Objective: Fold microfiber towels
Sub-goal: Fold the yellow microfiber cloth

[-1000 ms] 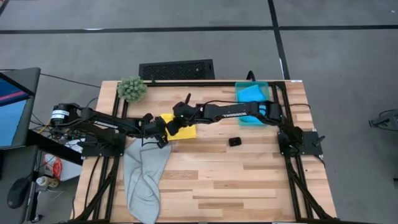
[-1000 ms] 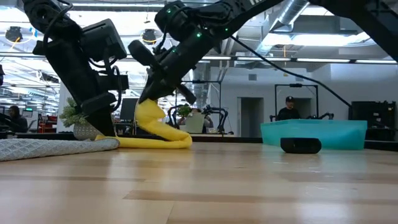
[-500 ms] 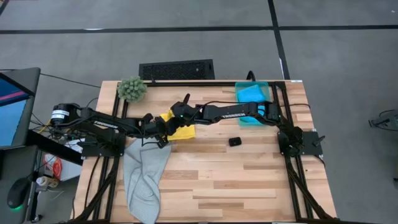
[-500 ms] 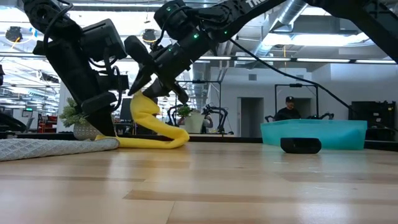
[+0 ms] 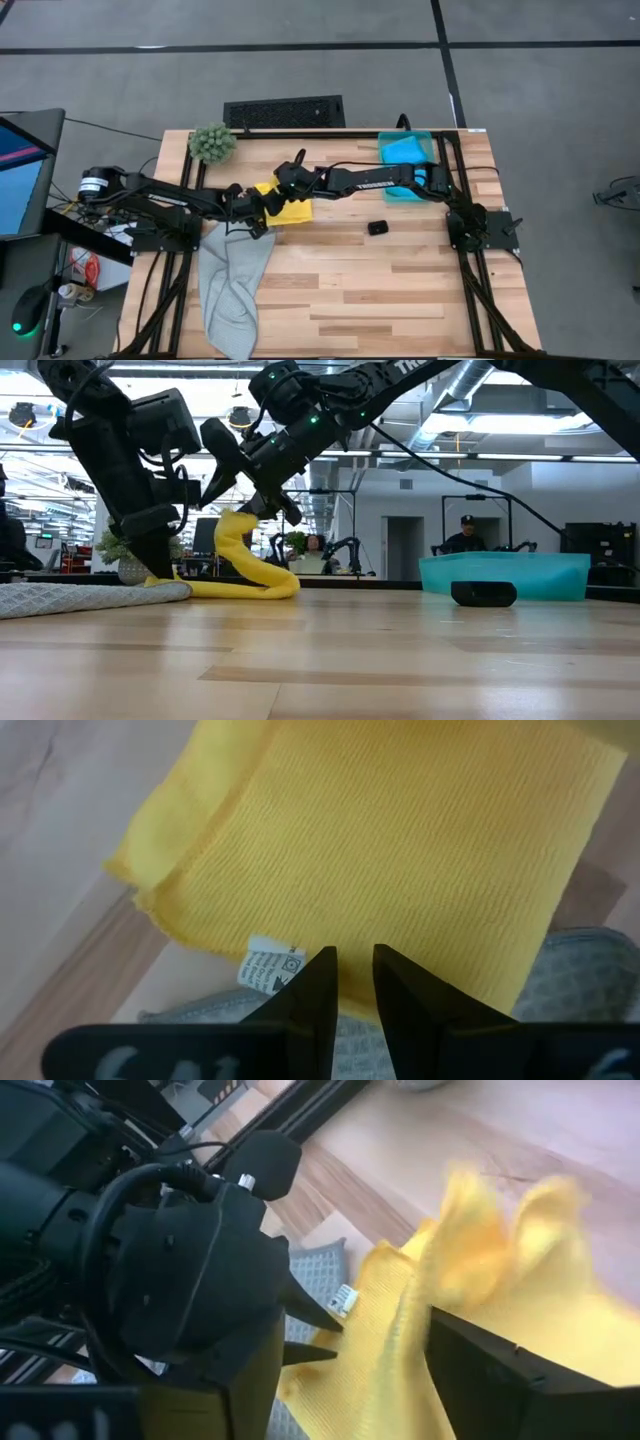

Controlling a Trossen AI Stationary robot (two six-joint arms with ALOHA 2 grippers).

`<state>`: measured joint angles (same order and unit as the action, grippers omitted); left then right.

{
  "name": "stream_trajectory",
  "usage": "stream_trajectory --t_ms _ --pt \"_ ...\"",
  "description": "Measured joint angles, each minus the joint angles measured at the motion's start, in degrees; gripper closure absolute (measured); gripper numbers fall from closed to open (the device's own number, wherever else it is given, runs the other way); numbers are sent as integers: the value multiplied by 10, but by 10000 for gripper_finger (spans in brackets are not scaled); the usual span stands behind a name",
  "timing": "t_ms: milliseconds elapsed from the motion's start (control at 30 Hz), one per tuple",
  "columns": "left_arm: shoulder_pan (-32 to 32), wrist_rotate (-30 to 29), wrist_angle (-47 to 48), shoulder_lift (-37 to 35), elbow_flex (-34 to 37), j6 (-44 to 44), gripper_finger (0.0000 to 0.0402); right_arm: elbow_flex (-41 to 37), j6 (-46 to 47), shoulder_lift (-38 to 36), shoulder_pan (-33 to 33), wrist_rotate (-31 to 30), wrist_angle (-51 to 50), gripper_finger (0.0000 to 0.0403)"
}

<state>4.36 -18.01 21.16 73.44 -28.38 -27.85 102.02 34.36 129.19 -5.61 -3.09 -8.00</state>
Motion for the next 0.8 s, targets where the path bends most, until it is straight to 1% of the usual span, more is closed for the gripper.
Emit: stream_trajectory --t_ms 200,333,500,600,667,800 --pt "-1 -1 -13 -4 0 -12 340 0 -5 4 0 -1 9 142" --pt "-1 0 -25 -1 0 -3 340 0 -4 8 1 0 7 142" --pt "-3 13 -4 -21 -1 -8 340 0 -4 5 2 6 3 142" --pt "-6 9 31 -50 -1 -23 340 1 -20 -5 5 12 -29 142" --pt "-6 11 61 -78 -1 -35 340 0 -34 -17 8 10 -87 142" --pt "-6 8 89 -144 -1 -54 340 0 -60 -19 21 -29 -184 142"
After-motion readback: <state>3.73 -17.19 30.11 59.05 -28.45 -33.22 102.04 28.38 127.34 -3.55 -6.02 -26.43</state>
